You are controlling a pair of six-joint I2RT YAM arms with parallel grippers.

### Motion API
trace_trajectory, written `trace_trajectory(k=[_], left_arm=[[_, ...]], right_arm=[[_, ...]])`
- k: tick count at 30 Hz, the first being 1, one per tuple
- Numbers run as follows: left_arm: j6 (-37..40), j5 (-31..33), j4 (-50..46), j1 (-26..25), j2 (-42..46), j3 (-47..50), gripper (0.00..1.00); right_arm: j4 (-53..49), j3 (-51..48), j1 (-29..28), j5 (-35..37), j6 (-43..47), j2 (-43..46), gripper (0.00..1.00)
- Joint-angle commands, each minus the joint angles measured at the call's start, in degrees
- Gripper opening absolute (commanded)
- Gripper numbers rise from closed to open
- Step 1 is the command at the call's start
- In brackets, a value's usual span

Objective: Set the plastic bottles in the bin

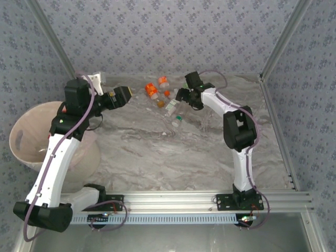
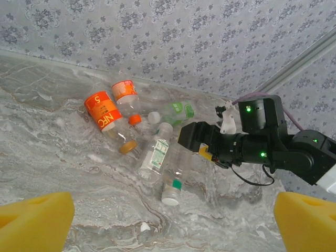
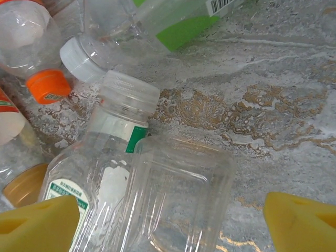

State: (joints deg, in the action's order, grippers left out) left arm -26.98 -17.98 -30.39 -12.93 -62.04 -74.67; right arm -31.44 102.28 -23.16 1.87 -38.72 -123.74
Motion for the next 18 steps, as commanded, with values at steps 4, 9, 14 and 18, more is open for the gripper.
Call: trace_trajectory(k=[4, 9, 14, 18], left_arm=[[1.76, 1.79, -0.5, -0.27, 0.34, 0.84, 0.98], [1.76, 2.0, -0.5, -0.25, 0.17, 0.91, 0.98], [1.32, 1.76, -0.18, -0.26, -0.4, 1.04, 0.98], [0.95, 1.14, -0.19, -0.26, -0.78, 0.94, 0.98]], right_arm=[[-6.07, 2.23, -1.24, 6.12, -1.19, -3.17, 0.85], [-7.15, 1.66, -1.16, 5.81, 0.27, -3.61, 0.78], [-7.69, 2.1, -0.83, 5.87, 0.5, -5.04, 0.78], [-7.9, 3.04, -0.4, 5.15, -0.01, -6.67, 0.77]])
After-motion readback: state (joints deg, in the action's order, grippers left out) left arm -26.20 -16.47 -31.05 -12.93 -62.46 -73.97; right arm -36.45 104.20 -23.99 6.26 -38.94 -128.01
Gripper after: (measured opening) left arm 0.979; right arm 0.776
